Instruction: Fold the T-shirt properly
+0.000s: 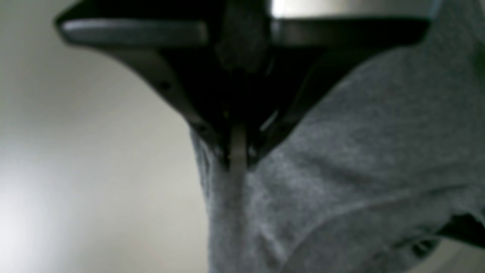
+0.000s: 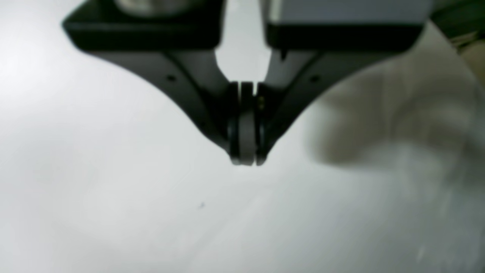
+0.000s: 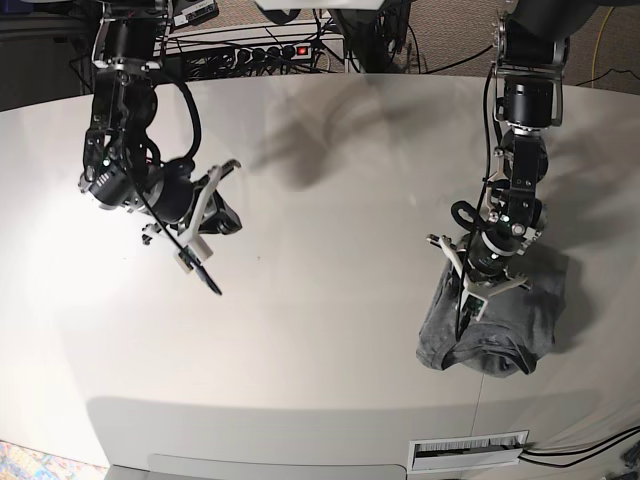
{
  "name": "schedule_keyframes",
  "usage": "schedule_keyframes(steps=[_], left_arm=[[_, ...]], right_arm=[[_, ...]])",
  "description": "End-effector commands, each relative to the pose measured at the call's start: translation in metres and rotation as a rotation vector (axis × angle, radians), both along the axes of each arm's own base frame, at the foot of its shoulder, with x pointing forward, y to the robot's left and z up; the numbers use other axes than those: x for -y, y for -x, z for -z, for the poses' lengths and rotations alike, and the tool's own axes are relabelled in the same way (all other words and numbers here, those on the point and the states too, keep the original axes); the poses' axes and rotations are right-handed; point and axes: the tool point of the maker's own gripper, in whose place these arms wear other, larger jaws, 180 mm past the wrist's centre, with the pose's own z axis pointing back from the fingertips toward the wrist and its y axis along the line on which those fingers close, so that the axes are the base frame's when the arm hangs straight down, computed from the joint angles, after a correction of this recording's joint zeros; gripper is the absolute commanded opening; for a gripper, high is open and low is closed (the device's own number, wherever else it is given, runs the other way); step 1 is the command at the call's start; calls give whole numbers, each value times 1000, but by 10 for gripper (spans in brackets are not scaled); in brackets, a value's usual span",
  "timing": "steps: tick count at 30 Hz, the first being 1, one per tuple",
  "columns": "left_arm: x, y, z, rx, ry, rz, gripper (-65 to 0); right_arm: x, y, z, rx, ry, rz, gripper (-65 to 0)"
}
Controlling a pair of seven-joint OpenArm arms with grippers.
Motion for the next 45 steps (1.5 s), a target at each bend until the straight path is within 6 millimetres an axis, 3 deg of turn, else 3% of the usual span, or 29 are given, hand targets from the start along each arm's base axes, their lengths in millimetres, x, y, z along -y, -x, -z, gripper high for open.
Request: schedule_keyframes(steps=[1,12,20,25,34,39,45], left_arm=[[-4,-18,-26,77,9,-4,-650],[6,-33,-50,88,45,23,-650],[19,-13,-80,52,40,75,-650],[22,22,-86,4,48,107,-650],[14,109,-75,-59,15,151,-650],[8,154,-68,-107,0,145,-650],[-17,203,-61,-184,8,72,-650]], right_arm=[[1,-4,-12,46,-6,-8,-650],[12,28,-8,11,-45,20,-650],[33,41,-10,-20,-106,98,-650],[39,56,-2,-97,-104,99,-650],[66,71,-3,-107,-125,193,-650],[81,95,-7,-113,-91,235,-650],[104,131,-19,-113,5,292,-650]])
